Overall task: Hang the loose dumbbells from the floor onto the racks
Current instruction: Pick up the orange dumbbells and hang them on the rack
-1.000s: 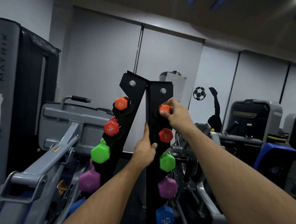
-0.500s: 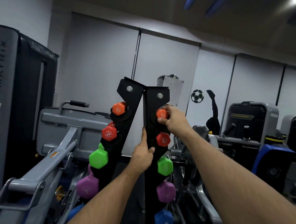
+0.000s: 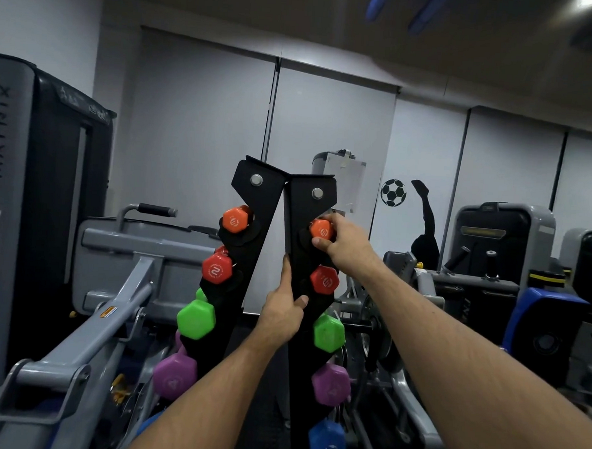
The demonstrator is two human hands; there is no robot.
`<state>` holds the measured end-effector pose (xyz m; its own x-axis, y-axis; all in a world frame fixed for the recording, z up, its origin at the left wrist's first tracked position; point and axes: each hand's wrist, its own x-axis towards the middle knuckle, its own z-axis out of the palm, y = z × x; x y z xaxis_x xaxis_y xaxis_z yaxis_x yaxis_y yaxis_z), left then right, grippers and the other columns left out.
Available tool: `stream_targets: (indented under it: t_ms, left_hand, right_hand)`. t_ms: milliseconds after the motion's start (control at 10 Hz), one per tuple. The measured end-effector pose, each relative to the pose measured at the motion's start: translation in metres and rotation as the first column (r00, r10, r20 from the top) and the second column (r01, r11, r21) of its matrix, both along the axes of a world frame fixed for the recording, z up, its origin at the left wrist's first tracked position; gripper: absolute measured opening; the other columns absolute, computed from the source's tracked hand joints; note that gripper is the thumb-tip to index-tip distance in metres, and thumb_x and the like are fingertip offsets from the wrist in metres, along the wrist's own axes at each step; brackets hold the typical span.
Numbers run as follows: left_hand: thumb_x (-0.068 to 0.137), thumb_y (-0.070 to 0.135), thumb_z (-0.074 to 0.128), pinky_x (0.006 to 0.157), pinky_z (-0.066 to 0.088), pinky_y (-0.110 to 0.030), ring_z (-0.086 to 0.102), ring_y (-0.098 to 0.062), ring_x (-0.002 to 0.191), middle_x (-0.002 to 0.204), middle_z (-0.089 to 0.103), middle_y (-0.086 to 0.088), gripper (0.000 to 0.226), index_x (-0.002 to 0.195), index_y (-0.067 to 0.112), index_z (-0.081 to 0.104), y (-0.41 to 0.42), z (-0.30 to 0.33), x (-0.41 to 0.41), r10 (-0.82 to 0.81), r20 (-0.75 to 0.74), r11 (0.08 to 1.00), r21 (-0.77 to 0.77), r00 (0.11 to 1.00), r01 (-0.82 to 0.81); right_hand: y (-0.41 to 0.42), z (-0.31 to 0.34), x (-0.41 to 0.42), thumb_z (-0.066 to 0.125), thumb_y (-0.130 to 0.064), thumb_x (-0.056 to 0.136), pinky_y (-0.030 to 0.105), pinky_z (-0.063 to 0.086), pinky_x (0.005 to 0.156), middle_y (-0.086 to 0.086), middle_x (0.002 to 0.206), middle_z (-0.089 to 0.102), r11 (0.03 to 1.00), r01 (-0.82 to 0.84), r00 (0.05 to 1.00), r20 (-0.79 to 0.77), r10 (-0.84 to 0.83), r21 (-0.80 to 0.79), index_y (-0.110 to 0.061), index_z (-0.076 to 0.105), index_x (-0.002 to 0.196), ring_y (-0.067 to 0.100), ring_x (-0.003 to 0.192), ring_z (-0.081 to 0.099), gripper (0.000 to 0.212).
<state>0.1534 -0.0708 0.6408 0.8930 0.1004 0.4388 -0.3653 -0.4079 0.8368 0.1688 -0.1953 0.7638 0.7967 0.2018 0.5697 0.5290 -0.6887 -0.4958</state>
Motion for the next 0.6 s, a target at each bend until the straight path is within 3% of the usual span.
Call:
stream_targets:
  t_ms: [200, 400, 500, 600]
  left_hand:
    - [0.104, 0.016, 0.053, 0.101, 0.049, -0.038, 0.062, -0.019, 0.113, 0.135, 0.063, -0.004, 0.091, 0.159, 0.047, -0.013, 0.001, 0.001, -0.001, 0.016, -0.006, 1.000, 0.017, 1.000, -0.016]
    - [0.104, 0.015, 0.054, 0.099, 0.048, -0.035, 0.056, -0.012, 0.108, 0.139, 0.058, 0.001, 0.090, 0.160, 0.046, -0.011, 0.002, 0.002, -0.002, 0.019, 0.014, 1.000, 0.016, 1.000, -0.019]
    - [0.103, 0.015, 0.057, 0.100, 0.051, -0.037, 0.062, -0.019, 0.116, 0.127, 0.055, 0.010, 0.084, 0.162, 0.041, 0.004, 0.005, 0.003, -0.004, 0.031, 0.025, 0.999, 0.033, 0.999, -0.032]
    - [0.100, 0.015, 0.060, 0.097, 0.055, -0.033, 0.065, -0.017, 0.110, 0.130, 0.063, 0.005, 0.066, 0.157, 0.030, 0.031, 0.008, 0.016, -0.013, 0.099, 0.149, 0.994, 0.036, 0.984, -0.105]
  right_hand:
    - [0.000, -0.007, 0.001, 0.070, -0.030, 0.097, 0.049, 0.049, 0.109, 0.006, 0.140, 0.059, 1.000, -0.005, 0.999, 0.035, 0.004, 0.030, -0.021, 0.043, 0.150, 0.026, 0.126, 0.058, 0.061]
    - [0.000, -0.017, 0.003, 0.069, -0.034, 0.098, 0.044, 0.048, 0.110, 0.005, 0.141, 0.058, 0.998, -0.033, 0.995, 0.096, 0.027, 0.060, -0.019, 0.039, 0.154, 0.024, 0.127, 0.057, 0.066]
    - [-0.001, -0.024, 0.008, 0.067, -0.039, 0.098, 0.042, 0.047, 0.111, 0.004, 0.141, 0.057, 0.995, -0.061, 0.988, 0.148, 0.049, 0.074, -0.018, 0.038, 0.154, 0.022, 0.127, 0.057, 0.067]
    - [-0.003, -0.029, 0.014, 0.067, -0.039, 0.098, 0.041, 0.045, 0.113, 0.004, 0.145, 0.057, 0.995, -0.052, 0.956, 0.291, 0.024, 0.088, -0.016, 0.041, 0.153, 0.021, 0.132, 0.055, 0.065]
